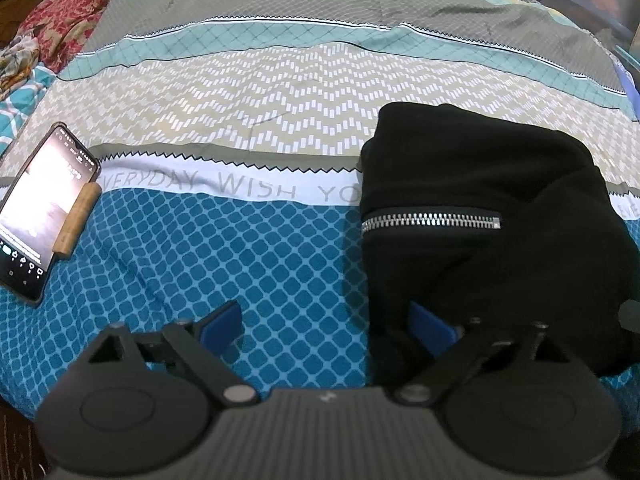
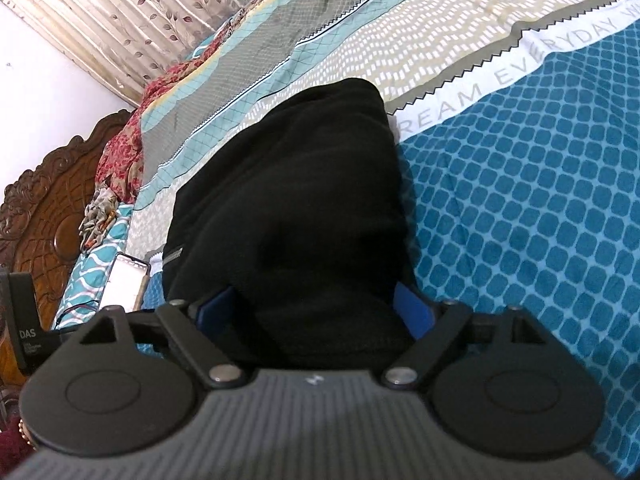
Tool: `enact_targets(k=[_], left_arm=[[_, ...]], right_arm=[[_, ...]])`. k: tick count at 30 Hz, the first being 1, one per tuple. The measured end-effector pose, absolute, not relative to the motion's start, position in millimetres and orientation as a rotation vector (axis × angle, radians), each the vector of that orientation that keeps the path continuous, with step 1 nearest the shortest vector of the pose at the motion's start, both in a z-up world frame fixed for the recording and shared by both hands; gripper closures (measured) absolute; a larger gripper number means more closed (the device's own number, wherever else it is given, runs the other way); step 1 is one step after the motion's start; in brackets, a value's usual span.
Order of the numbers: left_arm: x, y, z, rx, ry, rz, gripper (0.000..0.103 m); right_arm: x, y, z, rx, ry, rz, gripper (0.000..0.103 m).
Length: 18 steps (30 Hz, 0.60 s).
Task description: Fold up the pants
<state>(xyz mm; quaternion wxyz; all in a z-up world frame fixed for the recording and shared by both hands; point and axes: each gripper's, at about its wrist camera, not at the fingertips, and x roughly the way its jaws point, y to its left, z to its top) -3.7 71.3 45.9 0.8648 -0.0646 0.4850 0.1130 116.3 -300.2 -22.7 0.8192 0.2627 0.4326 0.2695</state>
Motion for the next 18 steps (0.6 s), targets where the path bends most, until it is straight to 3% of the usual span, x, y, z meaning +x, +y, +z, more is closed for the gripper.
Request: enact_targets(k=[6, 11, 13, 18], left_arm=[[-4.6, 79.5, 41.1, -0.171, 1.013, 0.23, 0.0], [-7.2, 93.3, 33.7, -0.257, 1.024, 0.203, 0.0], [-7.8, 97.2, 30.7, -0.292, 1.029, 0.197, 0.0], [-8.3, 97.1, 28.8, -0.295, 1.027, 0.192, 0.0]], right_arm=[[113.9, -296.6, -24.1, 0.551, 0.909, 0.566, 0.01], [110.7, -295.3, -25.3, 0.55, 0.888, 0.569, 0.009], [110.1, -295.1, -27.5, 0.577, 0.867, 0.596, 0.0], [111.2, -301.0, -31.0, 0.603, 0.858, 0.613, 0.0]])
